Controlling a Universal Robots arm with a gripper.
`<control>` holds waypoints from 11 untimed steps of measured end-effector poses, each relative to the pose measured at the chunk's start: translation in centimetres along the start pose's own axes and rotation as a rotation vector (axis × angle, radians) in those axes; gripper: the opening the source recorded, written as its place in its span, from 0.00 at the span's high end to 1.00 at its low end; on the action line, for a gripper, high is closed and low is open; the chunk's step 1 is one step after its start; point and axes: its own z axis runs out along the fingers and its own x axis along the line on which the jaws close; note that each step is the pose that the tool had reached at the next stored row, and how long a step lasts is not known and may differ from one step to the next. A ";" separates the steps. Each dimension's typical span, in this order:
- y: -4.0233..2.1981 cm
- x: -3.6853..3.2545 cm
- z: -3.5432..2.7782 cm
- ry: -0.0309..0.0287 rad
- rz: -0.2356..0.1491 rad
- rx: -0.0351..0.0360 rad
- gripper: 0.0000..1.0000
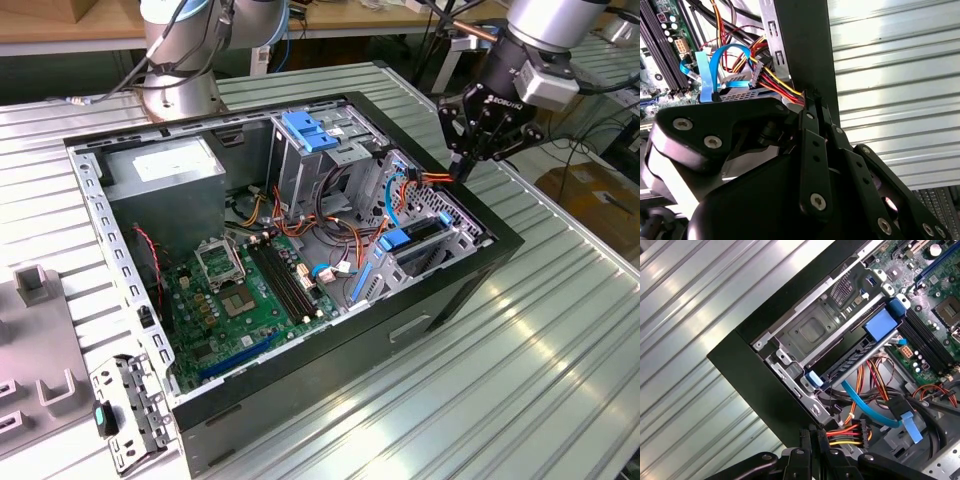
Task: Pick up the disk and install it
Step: 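Insert the first disk wire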
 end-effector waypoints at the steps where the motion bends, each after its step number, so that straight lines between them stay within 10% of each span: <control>1: 0.06 -0.06 0.00 0.0000 0.000 0.0000 0.84; 6: 0.21 -0.23 0.00 0.0000 0.003 -0.0001 0.84; 11: 0.22 -0.24 0.00 0.0006 0.109 -0.0007 0.84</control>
